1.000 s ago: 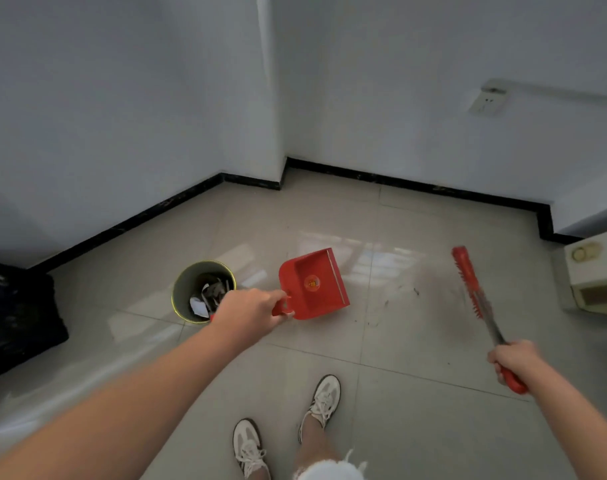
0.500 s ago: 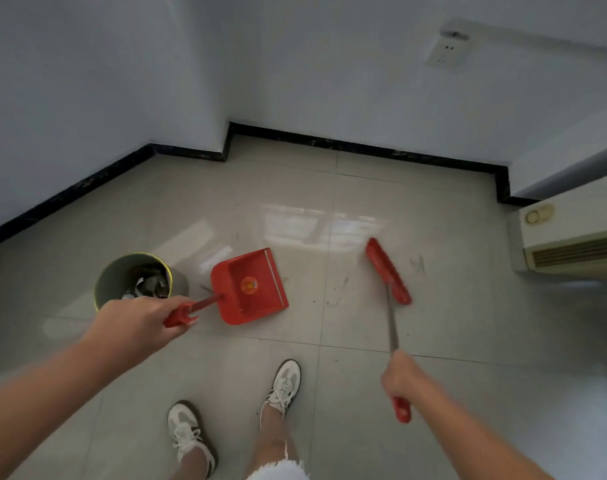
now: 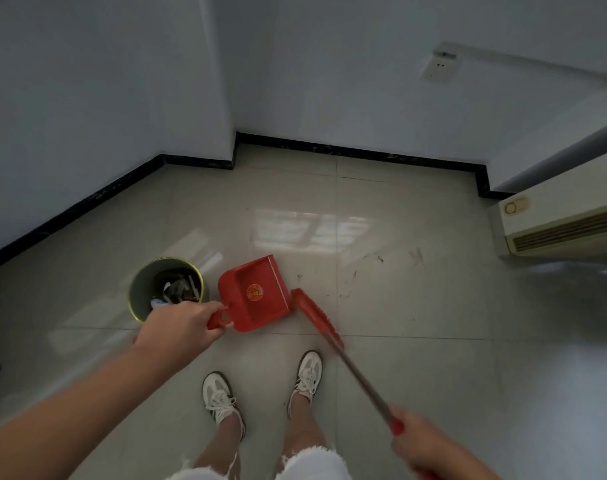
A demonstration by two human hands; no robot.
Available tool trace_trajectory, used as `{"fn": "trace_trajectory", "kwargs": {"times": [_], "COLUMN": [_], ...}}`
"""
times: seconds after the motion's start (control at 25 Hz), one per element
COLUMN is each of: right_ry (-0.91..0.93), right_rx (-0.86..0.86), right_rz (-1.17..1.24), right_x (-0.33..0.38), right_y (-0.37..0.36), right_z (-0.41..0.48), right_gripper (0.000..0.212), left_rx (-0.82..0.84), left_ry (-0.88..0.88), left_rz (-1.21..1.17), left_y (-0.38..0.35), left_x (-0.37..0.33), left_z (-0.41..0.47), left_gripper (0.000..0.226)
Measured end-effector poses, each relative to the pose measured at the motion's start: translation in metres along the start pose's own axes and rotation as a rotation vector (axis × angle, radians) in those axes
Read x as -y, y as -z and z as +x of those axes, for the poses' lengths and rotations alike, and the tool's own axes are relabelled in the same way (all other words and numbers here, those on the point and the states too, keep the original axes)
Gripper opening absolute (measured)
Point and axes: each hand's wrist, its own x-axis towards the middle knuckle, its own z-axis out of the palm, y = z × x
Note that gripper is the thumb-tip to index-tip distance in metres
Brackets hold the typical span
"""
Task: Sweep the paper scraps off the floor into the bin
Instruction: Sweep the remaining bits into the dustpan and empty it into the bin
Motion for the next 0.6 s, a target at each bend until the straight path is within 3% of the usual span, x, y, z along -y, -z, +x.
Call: {"fn": "trace_trajectory", "kwargs": {"times": [0.12,0.28,0.48,0.6], "right_ry": [-0.048,-0.002,0.201,0.291], "right_rx": [-0.166,-0.346,-0.494,-0.497], "right_rz": [0.120,-0.039,-0.155,-0.266], "right_x": [0.010,0.044,0.136,0.211], "right_y": [0.009,0.020,0.084,0.106], "right_z": [-0.042,-0.045,0.042,0.109], "right_gripper": [0.061,0.066,0.032,0.032], "left_rx": [0.038,0.074,0.056,0.079], "left_ry": [0.080,0.078,0.190,0.247], "left_rz": [-0.073,-0.068,-0.116,-0.130], "left_y": [0.011,0.014,0.022,0.023], "left_x": [0.023,0.038,0.046,0.043], "left_z": [-0.016,-0.033,-0.036,-0.035], "left_gripper": [0.029,0.033,0.035,0.033]}}
